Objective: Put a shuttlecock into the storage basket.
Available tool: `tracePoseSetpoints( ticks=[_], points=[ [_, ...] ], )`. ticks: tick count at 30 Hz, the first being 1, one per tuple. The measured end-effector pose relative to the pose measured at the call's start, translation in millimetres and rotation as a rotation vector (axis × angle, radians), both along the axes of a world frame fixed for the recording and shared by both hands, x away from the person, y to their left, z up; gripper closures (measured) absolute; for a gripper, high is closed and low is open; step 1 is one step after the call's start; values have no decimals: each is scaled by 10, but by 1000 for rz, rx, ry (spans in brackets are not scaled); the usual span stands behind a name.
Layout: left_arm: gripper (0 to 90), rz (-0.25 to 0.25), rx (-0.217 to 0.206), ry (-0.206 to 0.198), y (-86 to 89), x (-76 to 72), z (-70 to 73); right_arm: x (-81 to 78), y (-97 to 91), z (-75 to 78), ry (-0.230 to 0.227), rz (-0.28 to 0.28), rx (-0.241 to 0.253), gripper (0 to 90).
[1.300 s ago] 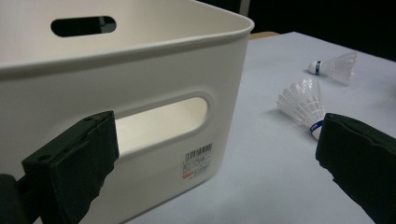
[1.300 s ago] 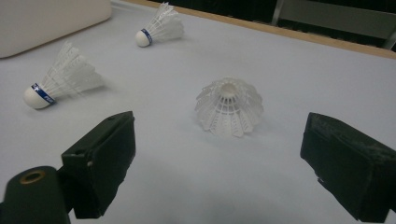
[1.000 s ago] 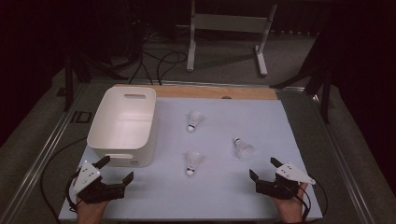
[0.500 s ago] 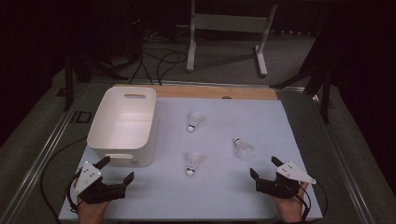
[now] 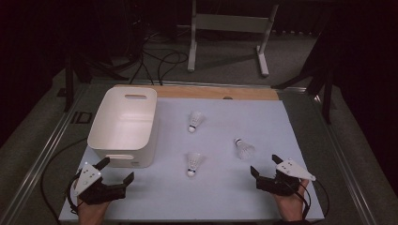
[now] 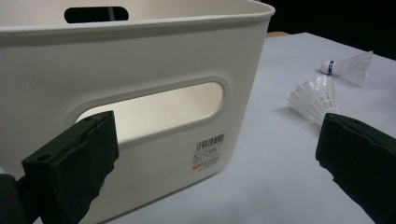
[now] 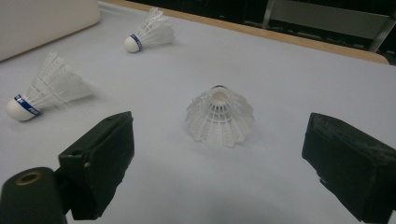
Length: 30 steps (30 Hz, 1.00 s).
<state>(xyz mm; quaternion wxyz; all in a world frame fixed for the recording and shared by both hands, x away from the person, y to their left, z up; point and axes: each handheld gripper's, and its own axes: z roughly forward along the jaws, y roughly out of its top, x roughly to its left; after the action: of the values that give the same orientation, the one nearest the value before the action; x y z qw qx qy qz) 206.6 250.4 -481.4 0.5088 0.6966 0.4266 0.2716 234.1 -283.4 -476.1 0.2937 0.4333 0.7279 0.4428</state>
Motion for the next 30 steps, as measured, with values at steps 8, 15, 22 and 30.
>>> tracePoseSetpoints(
  ticks=[8, 15, 22, 30],
  points=[
    [0, 1, 0, -1, 1, 0, 0, 84, 20, 23, 0, 1, -14, 91],
    [0, -4, 6, 0, -9, 2, -2, 142, 34, 9, 8, -3, -12, 91],
    [0, -5, 10, 0, -15, 2, -4, 213, 50, -7, 13, 7, -39, 91],
    [0, -2, 10, 0, -18, 2, -4, 308, 99, -6, 30, 13, -57, 93]
  ],
)
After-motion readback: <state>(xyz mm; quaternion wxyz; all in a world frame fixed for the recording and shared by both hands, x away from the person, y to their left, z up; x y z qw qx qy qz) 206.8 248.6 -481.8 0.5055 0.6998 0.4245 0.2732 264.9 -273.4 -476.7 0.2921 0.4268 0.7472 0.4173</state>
